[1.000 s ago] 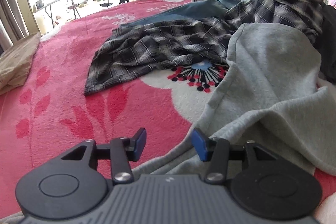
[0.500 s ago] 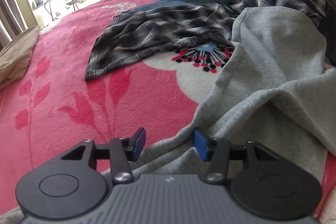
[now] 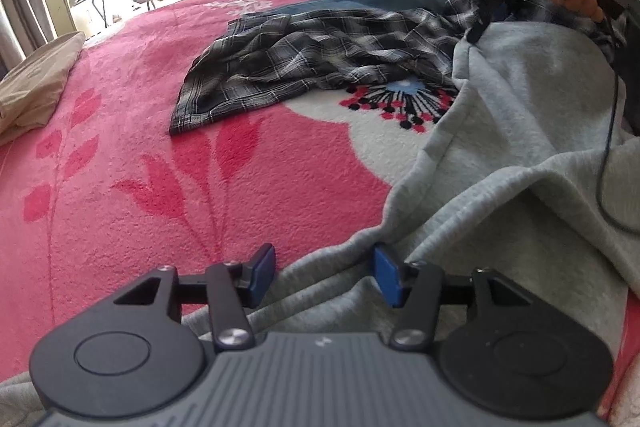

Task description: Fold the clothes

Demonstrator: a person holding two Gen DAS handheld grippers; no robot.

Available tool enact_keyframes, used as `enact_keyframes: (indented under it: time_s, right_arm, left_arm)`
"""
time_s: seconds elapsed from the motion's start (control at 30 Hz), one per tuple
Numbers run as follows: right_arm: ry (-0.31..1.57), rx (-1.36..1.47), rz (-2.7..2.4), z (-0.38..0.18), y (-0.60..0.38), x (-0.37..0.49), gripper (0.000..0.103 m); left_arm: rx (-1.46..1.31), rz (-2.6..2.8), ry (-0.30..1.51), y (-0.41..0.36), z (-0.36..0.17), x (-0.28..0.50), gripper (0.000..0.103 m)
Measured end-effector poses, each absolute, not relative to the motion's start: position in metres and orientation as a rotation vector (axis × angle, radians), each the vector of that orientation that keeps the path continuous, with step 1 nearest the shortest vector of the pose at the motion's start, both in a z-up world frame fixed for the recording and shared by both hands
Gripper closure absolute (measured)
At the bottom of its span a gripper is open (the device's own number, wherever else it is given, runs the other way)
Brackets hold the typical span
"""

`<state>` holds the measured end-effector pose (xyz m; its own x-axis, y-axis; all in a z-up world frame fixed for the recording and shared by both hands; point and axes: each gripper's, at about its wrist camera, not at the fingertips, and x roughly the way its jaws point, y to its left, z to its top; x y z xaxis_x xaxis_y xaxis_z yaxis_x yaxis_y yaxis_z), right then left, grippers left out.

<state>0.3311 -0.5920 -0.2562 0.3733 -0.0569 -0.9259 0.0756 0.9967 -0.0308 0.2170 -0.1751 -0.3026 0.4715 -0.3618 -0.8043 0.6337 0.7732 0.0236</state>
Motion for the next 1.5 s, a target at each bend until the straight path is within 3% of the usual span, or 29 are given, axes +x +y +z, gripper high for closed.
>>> enact_keyframes:
  time_s: [0.03, 0.13, 0.63, 0.8, 0.93, 1.07, 1.2, 1.37, 1.5]
  right_arm:
    - [1.173, 0.016, -0.091, -0.255, -0.592, 0.328, 0.080]
    - [1.138, 0.011, -0.109, -0.250, -0.592, 0.318, 0.090]
    - [0.959, -0.016, -0.198, -0.226, -0.591, 0.267, 0.093]
    - [0.926, -0.032, -0.213, -0.227, -0.591, 0.265, 0.089]
    - [0.892, -0.036, -0.231, -0.224, -0.591, 0.272, 0.077]
    - [0.681, 0.107, -0.254, -0.172, -0.605, 0.212, 0.049]
    - [0.643, 0.389, -0.305, -0.167, -0.627, 0.128, 0.049]
    - [0.657, 0.676, -0.389, -0.230, -0.638, 0.069, 0.049]
    - [0.652, 0.861, -0.450, -0.280, -0.641, 0.034, 0.055]
  left_arm:
    - [0.338, -0.622, 0.887, -0.174, -0.303, 0.217, 0.046]
    - [0.330, -0.611, 0.880, -0.173, -0.304, 0.216, 0.045]
    - [0.350, -0.460, 0.835, -0.175, -0.302, 0.223, 0.045]
    - [0.345, -0.425, 0.851, -0.174, -0.306, 0.230, 0.045]
    - [0.372, -0.424, 0.840, -0.177, -0.306, 0.228, 0.044]
    - [0.371, -0.423, 0.836, -0.176, -0.308, 0.229, 0.043]
    - [0.349, -0.404, 0.844, -0.175, -0.309, 0.229, 0.042]
    - [0.341, -0.374, 0.870, -0.180, -0.308, 0.232, 0.042]
    - [0.392, -0.367, 0.869, -0.187, -0.307, 0.232, 0.042]
